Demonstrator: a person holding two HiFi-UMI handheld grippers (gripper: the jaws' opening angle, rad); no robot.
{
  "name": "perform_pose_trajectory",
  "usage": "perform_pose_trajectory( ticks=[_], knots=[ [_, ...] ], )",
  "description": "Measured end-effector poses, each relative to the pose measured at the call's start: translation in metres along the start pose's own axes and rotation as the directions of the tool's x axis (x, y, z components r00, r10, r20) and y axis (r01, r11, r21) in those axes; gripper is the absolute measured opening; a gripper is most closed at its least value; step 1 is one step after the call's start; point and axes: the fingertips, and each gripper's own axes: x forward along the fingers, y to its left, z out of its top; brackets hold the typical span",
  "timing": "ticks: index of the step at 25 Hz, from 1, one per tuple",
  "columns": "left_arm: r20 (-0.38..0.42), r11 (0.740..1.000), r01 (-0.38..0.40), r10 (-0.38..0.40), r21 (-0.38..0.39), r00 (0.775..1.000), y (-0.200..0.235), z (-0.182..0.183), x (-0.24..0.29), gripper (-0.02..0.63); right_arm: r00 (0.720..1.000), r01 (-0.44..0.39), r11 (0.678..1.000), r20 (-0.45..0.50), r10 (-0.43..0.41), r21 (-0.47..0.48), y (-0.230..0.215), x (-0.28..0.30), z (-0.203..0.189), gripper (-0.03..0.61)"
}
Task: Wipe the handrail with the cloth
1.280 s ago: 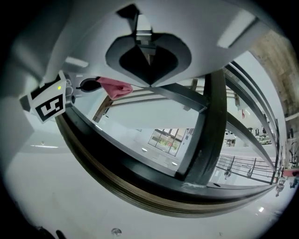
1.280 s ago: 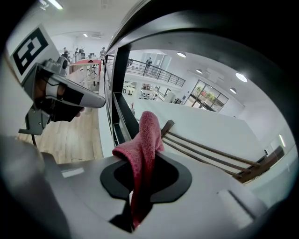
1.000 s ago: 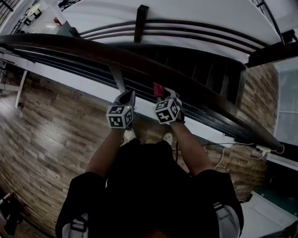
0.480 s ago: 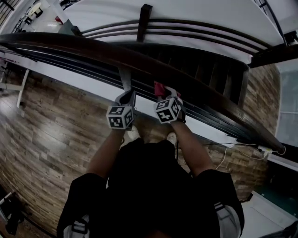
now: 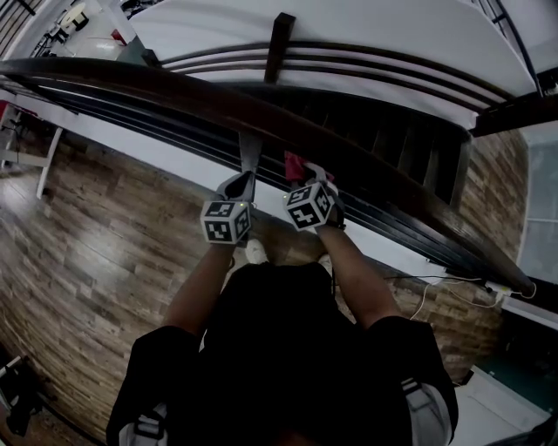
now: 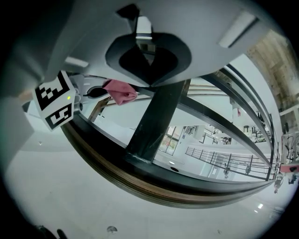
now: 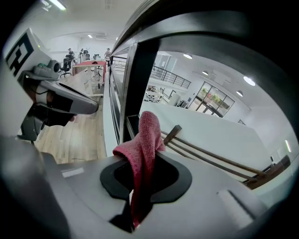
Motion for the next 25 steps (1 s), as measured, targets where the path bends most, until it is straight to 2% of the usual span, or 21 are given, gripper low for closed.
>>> perform_pose_trajectory(
  ticks=[18,23,25],
  knots=[
    [-0.011,0.998,-0.050,0.050,-0.031,0.999,0.028,-0.009,-0.030,-0.002,0.999,-0.032,0.997,0.026,0.034,-0.075,0.025,0.017,0.041,0.046],
    [-0.009,0.996,-0.083,0.082,-0.029,0.997,0.033,-0.011,-0.039,-0.002,0.997,-0.049,0.997,0.053,0.052,-0.060,0.028,0.019,0.045,0.046],
    [0.000,0.995,-0.093,0.093,-0.019,0.996,0.034,-0.007,-0.043,-0.002,0.993,-0.080,0.996,0.080,0.083,-0.036,0.030,0.019,0.049,0.046]
  ],
)
